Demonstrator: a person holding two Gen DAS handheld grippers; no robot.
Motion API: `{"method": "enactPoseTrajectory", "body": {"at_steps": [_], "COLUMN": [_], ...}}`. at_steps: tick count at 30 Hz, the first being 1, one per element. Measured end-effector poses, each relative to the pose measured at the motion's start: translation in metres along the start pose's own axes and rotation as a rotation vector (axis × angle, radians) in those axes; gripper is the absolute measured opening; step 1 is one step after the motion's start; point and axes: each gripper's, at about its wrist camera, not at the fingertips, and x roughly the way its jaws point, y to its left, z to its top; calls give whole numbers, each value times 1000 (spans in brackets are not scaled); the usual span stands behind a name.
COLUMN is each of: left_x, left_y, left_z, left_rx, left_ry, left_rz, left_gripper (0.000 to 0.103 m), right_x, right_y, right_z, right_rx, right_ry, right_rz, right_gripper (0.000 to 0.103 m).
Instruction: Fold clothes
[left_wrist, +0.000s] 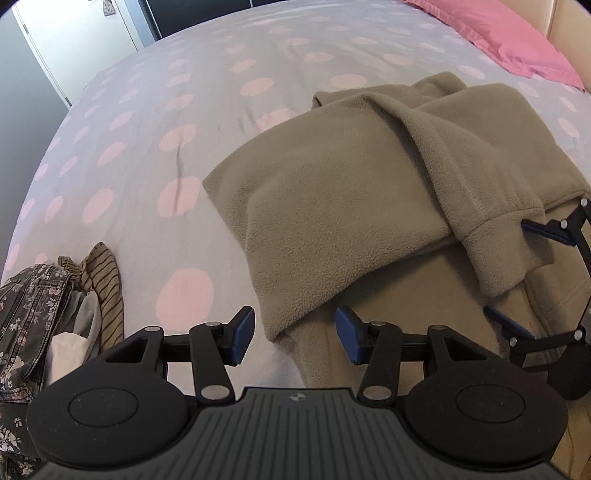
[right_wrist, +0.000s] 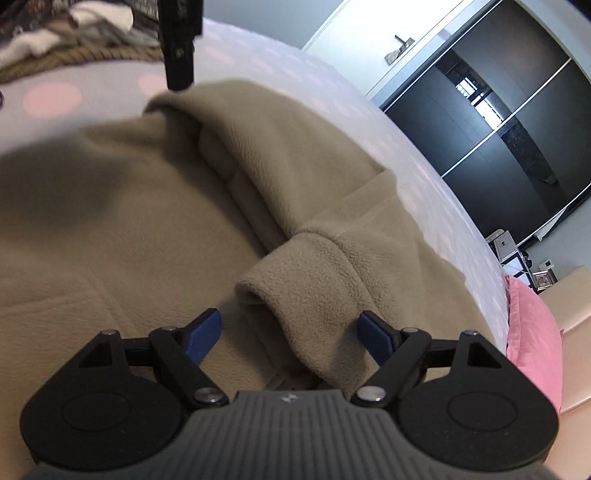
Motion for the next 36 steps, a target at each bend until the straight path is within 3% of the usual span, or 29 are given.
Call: {"method": "enactPoseTrajectory", "body": {"at_steps": [6, 10, 14, 17, 19, 23, 28, 36], "left_x": [12, 15, 14, 12, 11, 11, 21, 36], "left_y": [1, 2, 0, 0, 0, 1, -5, -6], "left_z": [0, 0, 0, 0, 0, -2, -6, -9], "left_rx": [9, 6, 19, 22, 24, 33, 73, 84], "left_ry": [29, 40, 38, 28, 20, 13, 28, 63], "left_rz": [25, 41, 58, 60, 61, 65, 59, 79], "left_gripper": [47, 47, 47, 47, 47, 47, 48, 46], "right_x": [18, 26, 23, 14, 5, -29, -69, -79], "right_y": [1, -15, -43, -60, -73, -101, -161, -268], "right_z": [0, 4, 8, 10, 11, 9, 10, 17], "right_rx": [2, 97, 246, 322, 374, 530, 710, 989], "right_ry": [18, 43, 46, 45, 41, 12, -93, -181], "right_rz": [6, 56, 130, 170, 182, 170, 138, 98], "right_gripper": [83, 82, 57, 29, 23, 19, 17, 14]}}
